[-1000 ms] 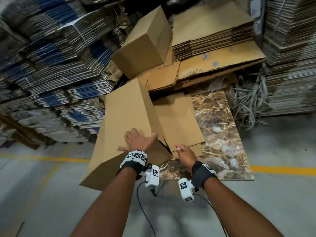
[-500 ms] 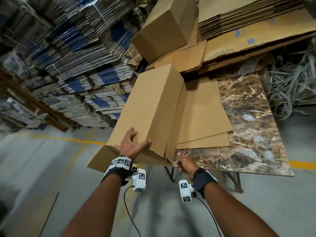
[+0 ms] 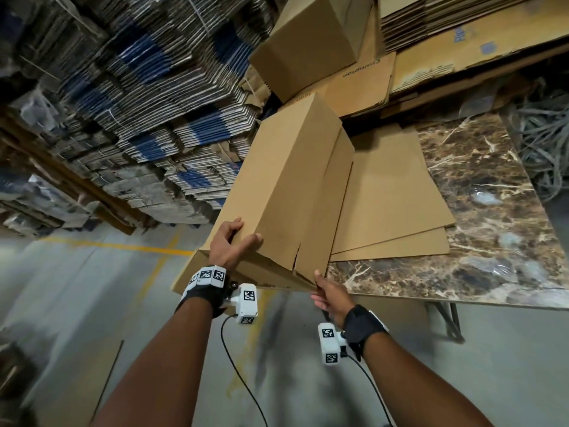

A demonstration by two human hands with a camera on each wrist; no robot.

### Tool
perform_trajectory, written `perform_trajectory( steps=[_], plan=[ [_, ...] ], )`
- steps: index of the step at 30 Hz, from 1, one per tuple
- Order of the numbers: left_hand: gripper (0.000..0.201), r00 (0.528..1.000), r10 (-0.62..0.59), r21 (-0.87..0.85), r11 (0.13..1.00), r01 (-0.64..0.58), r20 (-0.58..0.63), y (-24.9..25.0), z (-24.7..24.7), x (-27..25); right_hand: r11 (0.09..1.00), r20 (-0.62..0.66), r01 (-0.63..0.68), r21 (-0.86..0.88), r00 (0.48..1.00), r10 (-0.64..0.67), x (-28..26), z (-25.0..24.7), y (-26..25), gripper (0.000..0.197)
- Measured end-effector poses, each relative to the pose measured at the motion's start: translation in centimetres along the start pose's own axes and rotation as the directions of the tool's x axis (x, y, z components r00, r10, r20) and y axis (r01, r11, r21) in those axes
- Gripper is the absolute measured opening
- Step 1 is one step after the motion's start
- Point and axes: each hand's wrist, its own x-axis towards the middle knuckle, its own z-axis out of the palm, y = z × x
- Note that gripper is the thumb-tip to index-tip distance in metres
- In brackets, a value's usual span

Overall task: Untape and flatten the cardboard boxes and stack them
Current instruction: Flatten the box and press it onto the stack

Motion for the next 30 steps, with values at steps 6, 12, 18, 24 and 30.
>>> perform_trajectory(
  steps=[6, 12, 18, 24, 30],
  plan=[
    [0.056, 0.991, -0.075, -0.238, 0.970, 0.047, -0.111, -0.7, -5.3, -1.0, 0.967, 0.005, 0.221, -0.128, 0.975, -0.223, -3.0, 4.4, -3.2, 0.064],
    [0.019, 0.969, -0.087, -0.408, 0.913, -0.014, -0.229, 1.5, -8.3, -3.2, 0.939, -0.092, 0.337, -0.071, 0.935, -0.342, -6.9, 9.0, -7.8, 0.099],
    [0.024, 0.912, -0.168, -0.520, 0.852, -0.057, -0.375, 4.9, -8.7, -4.7, 0.859, -0.138, 0.476, -0.187, 0.853, -0.503, -12.0, 10.0, -12.4, 0.073],
    [0.061, 0.833, -0.196, -0.566, 0.808, -0.162, -0.518, 7.3, -9.6, -6.5, 0.780, 0.003, 0.613, -0.126, 0.787, -0.617, -14.8, 10.8, -15.4, 0.085],
    [0.061, 0.829, -0.259, -0.644, 0.750, -0.151, -0.496, 8.8, -7.2, -9.6, 0.724, 0.111, 0.668, -0.170, 0.744, -0.659, -17.1, 8.6, -19.5, 0.079]
  ],
)
